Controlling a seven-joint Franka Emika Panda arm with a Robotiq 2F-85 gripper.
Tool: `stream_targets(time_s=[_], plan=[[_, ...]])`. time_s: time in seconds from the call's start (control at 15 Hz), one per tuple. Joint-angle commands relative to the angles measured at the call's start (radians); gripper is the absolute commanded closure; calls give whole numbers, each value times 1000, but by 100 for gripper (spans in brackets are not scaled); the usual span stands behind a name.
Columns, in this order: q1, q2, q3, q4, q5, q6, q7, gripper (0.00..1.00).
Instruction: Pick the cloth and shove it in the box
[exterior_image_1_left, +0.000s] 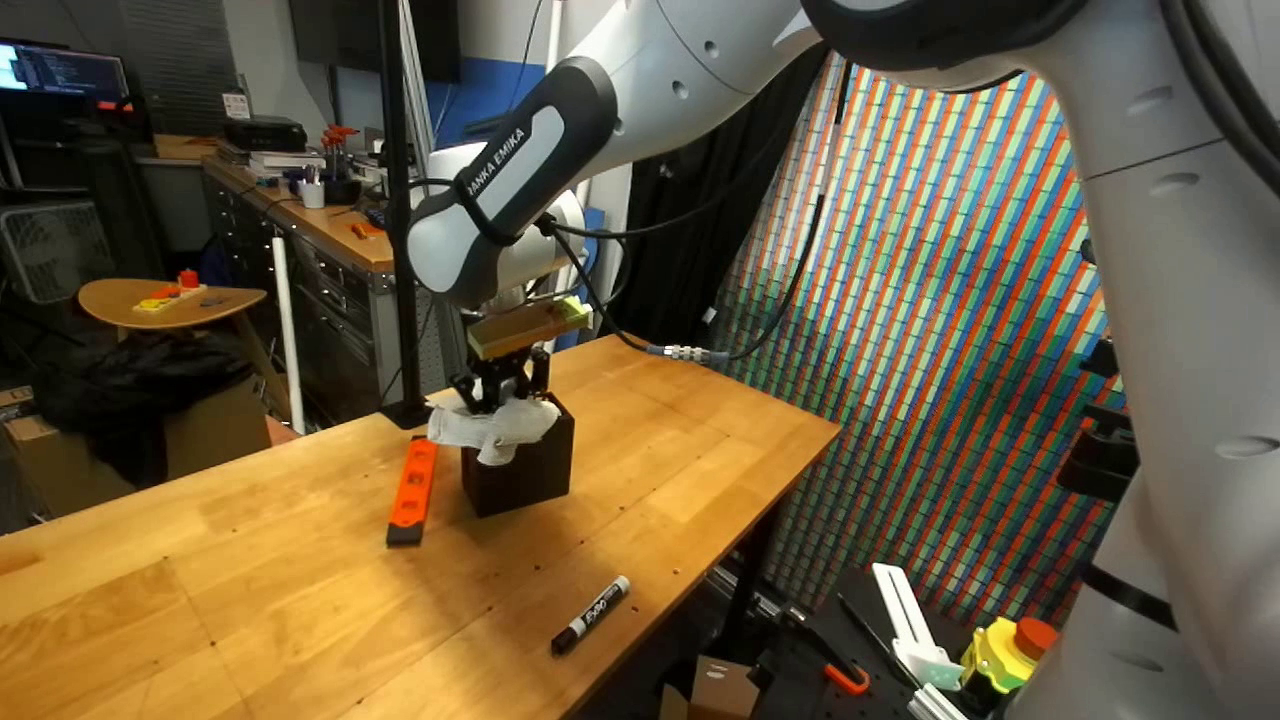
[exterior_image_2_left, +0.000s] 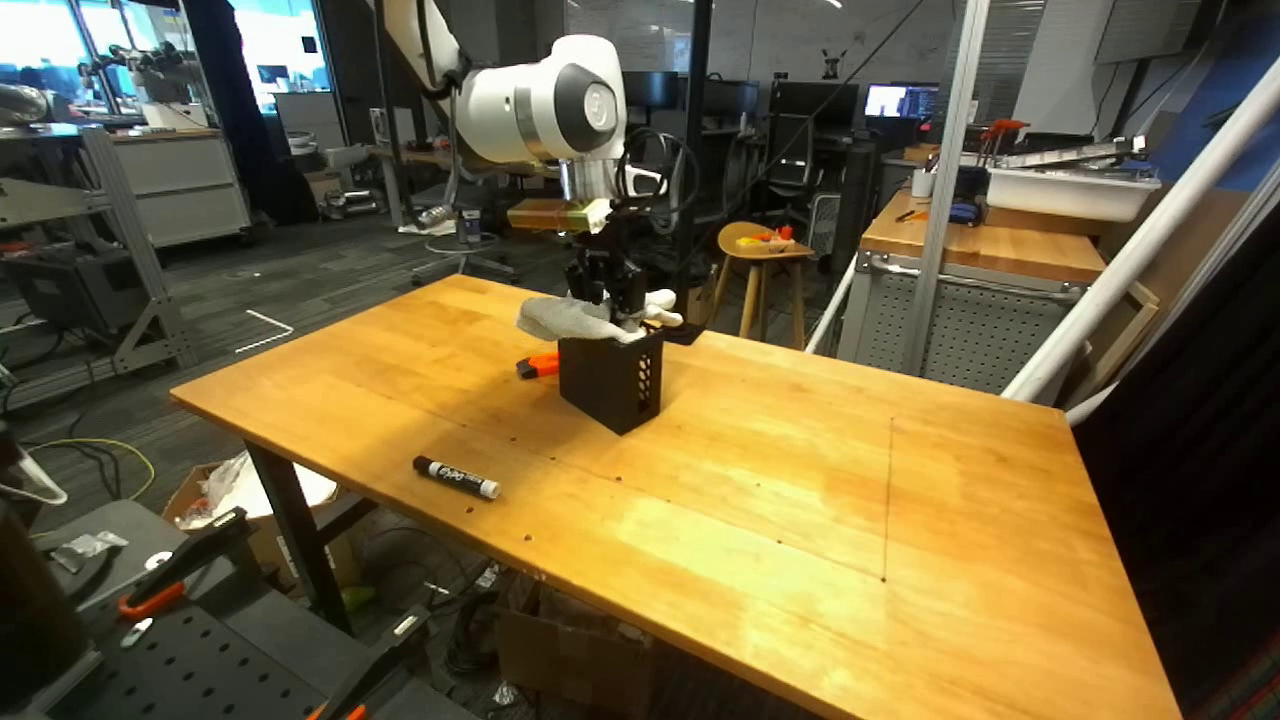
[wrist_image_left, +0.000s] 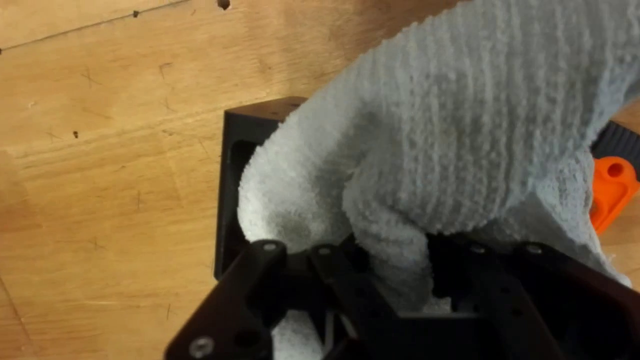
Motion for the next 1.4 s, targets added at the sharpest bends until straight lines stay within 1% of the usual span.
stream_targets(time_s=[0.0, 0.27, 0.33, 0.4, 0.47, 0.8, 0.93, 1.0, 1.27, 1.33], plan=[[10, 29, -2, -13, 11, 5, 7, 96], [5, 17, -1, -23, 19, 5, 7, 96], [5, 7, -1, -27, 21, 6, 7, 79], [6, -3, -1, -31, 20, 6, 10, 59], [7, -13, -1, -36, 19, 7, 10, 53], [25, -99, 6, -85, 14, 16, 22, 14], [36, -137, 9, -100, 5, 15, 28, 2], [41, -153, 9, -104, 0, 12, 30, 0], [58, -202, 10, -105, -18, 6, 37, 1], [60, -208, 10, -101, -25, 7, 37, 25]])
